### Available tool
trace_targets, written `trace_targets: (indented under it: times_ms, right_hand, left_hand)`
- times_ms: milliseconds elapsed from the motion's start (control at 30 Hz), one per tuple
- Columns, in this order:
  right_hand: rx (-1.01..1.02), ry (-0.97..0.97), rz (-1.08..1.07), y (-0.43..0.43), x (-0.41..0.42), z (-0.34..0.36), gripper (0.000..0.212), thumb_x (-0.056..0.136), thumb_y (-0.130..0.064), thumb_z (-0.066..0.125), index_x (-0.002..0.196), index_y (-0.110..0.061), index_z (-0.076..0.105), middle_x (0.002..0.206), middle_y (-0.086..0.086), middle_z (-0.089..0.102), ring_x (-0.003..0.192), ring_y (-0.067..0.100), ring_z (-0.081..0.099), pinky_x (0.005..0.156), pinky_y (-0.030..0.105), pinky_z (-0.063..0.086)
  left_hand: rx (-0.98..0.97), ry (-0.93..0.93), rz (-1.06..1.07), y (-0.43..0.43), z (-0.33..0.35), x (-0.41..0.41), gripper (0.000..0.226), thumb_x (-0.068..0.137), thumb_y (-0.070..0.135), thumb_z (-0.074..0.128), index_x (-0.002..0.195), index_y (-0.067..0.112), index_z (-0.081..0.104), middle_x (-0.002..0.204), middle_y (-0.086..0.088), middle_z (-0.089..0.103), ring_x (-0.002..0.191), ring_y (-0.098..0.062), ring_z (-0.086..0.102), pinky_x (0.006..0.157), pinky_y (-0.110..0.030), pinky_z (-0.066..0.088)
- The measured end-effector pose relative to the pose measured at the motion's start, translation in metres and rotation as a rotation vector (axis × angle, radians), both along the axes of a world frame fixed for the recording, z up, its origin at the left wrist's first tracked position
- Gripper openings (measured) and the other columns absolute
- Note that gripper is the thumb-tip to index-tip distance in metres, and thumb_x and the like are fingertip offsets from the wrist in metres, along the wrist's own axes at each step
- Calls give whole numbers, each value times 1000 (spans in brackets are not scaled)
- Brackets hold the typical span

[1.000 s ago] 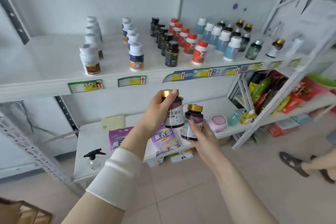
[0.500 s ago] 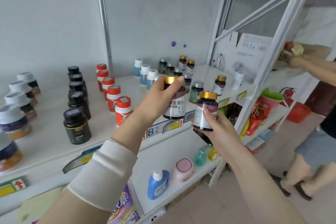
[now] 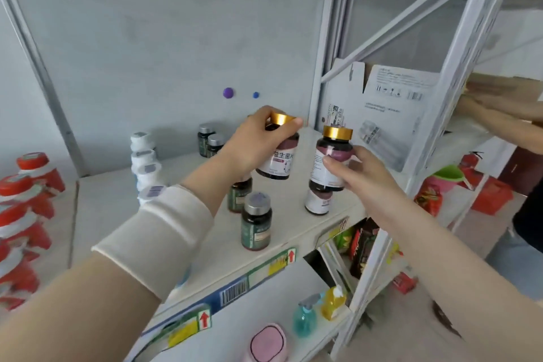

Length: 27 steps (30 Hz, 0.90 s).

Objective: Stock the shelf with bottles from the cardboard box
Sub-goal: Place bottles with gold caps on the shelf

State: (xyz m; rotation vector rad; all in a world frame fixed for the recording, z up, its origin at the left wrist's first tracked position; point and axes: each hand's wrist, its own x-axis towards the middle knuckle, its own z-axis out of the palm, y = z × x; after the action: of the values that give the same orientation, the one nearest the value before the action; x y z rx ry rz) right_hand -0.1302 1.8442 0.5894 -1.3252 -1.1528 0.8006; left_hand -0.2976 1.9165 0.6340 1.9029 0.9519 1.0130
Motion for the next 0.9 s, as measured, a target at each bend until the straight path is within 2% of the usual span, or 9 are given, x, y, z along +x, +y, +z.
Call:
trace_targets:
  times_ms: [133, 233, 367, 500, 667, 800, 900]
  right_hand:
    - [-50, -126, 148, 57, 48, 16, 48, 80, -21, 70, 123, -20, 48, 103, -4, 64, 99, 9, 60, 96, 33, 46]
    - [-129, -221, 286, 99, 74, 18, 49, 76, -18, 75, 115, -26, 47, 112, 1, 60, 109, 16, 58, 98, 37, 48]
    - [-201, -375, 340, 151, 87, 9, 59, 66, -25, 83, 117, -22, 52, 111, 5, 63, 104, 19, 61, 96, 39, 49]
    - [-251, -500, 396, 184, 85, -10, 63, 64, -22, 84, 118, -15, 52, 111, 3, 62, 102, 21, 61, 92, 40, 51]
    - [-310, -636, 480, 198, 77, -23, 60, 68, -19, 82, 119, -11, 50, 111, 3, 56, 101, 22, 56, 83, 32, 47]
    - [-343, -645, 526, 202, 74, -27, 57, 71, -15, 79, 118, -12, 49, 104, -1, 52, 97, 16, 50, 79, 25, 39]
    - [-356, -659, 552, 203, 74, -29, 59, 71, -14, 79, 120, -13, 47, 103, -2, 53, 97, 15, 50, 81, 24, 39]
  left_hand:
    - [0, 98, 118, 51, -4, 39, 32, 88, 42, 59, 109, 20, 53, 98, 4, 61, 93, -11, 59, 75, -14, 45]
    - [-54, 165, 212, 88, -8, 58, 39, 88, 42, 59, 116, 16, 53, 102, 0, 58, 94, -13, 56, 67, -14, 43]
    - [-103, 293, 326, 130, -18, 72, 47, 85, 40, 64, 123, 15, 52, 108, 0, 57, 95, -15, 55, 74, -20, 42]
    - [-127, 427, 350, 160, -35, 80, 32, 83, 39, 67, 103, 15, 57, 99, -1, 60, 89, -16, 56, 78, -25, 45]
    - [-117, 608, 283, 180, -47, 86, 25, 84, 37, 66, 94, 17, 55, 92, 3, 56, 78, -9, 52, 61, -14, 38]
    - [-74, 725, 252, 189, -54, 92, 42, 84, 42, 64, 114, 14, 53, 104, 0, 55, 89, -14, 51, 62, -17, 38]
    - [-70, 735, 240, 195, -57, 95, 49, 83, 43, 64, 119, 13, 51, 104, 1, 54, 91, -15, 52, 63, -14, 38]
